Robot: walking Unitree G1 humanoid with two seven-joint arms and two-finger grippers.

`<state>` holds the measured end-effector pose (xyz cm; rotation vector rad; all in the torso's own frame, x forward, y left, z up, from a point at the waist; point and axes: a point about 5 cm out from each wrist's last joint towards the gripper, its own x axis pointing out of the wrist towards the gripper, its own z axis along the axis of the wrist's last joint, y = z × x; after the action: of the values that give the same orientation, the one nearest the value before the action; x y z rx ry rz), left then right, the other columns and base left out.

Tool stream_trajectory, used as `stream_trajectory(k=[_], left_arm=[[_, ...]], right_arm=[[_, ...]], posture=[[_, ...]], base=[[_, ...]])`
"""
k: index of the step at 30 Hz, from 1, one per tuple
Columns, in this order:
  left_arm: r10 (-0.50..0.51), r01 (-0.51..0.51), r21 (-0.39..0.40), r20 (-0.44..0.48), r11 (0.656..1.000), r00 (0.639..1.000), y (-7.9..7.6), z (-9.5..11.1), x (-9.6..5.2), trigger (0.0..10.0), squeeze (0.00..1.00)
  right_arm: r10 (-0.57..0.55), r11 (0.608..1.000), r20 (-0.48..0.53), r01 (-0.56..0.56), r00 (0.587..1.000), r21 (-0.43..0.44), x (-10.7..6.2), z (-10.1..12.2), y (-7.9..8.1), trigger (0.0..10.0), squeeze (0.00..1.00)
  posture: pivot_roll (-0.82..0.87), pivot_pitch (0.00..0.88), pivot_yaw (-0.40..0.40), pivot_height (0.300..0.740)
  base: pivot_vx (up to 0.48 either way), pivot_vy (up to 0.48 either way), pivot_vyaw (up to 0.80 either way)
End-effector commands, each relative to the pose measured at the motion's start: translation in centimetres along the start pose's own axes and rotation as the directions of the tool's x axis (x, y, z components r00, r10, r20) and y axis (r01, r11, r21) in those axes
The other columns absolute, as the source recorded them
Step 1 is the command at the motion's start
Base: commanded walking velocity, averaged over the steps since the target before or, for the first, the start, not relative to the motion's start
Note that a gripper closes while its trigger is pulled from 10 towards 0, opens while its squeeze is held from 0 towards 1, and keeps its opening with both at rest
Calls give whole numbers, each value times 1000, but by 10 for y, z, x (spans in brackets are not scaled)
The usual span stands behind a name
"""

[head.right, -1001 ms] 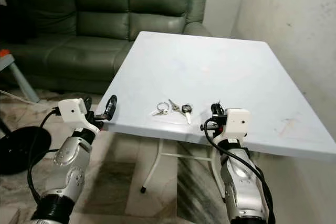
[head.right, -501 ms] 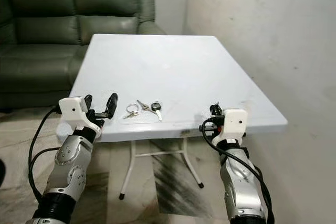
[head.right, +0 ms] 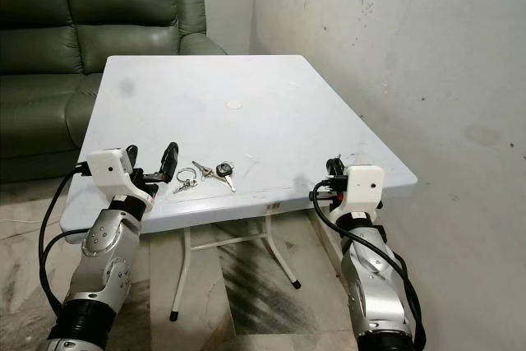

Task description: Hang keys on a hook

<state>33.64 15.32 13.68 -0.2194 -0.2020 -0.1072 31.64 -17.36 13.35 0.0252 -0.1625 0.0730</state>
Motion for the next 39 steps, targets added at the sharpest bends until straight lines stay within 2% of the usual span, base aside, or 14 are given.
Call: stream_trajectory(k=[1, 27, 29, 30, 35, 39], left_arm=[[3, -3, 14, 9, 1000, 1000, -2, 3, 2, 10000, 0], [-5, 6, 32, -21, 999, 1000, -9, -4, 1, 10000, 0], [-9, 10, 20, -25, 1000, 1000, -9, -5, 1, 10000, 0], [-8, 8, -18, -26, 1000, 1000, -9, -5, 0, 10000, 0], [-23, 22, -18, -51, 1000, 998, -11, -8, 0, 10000, 0], [-23, 22, -27, -55, 999, 998, -12, -9, 0, 10000, 0]], right_arm=[[-13, 1000, 18, 13, 1000, -5, 2, 4, -1, 10000, 0], [-38, 999, 9, 38, 999, -18, -5, 3, -6, 10000, 0], [-39, 999, 7, 39, 999, -17, -5, 3, -6, 10000, 0], [-39, 999, 7, 39, 999, -17, -6, 3, -6, 10000, 0], [-38, 999, 5, 38, 999, -15, -6, 3, -5, 10000, 0], [-36, 999, 4, 36, 999, -15, -7, 2, -5, 10000, 0]], posture=[[23, 21, -64, 740], [-5, 34, -61, 740], [-6, 34, -60, 740], [-6, 34, -60, 740], [-7, 30, -60, 740], [-6, 26, -59, 740]], base=[[0, 0, -731], [0, 0, -736], [0, 0, -731], [0, 0, -731], [0, 0, -731], [0, 480, -731]])
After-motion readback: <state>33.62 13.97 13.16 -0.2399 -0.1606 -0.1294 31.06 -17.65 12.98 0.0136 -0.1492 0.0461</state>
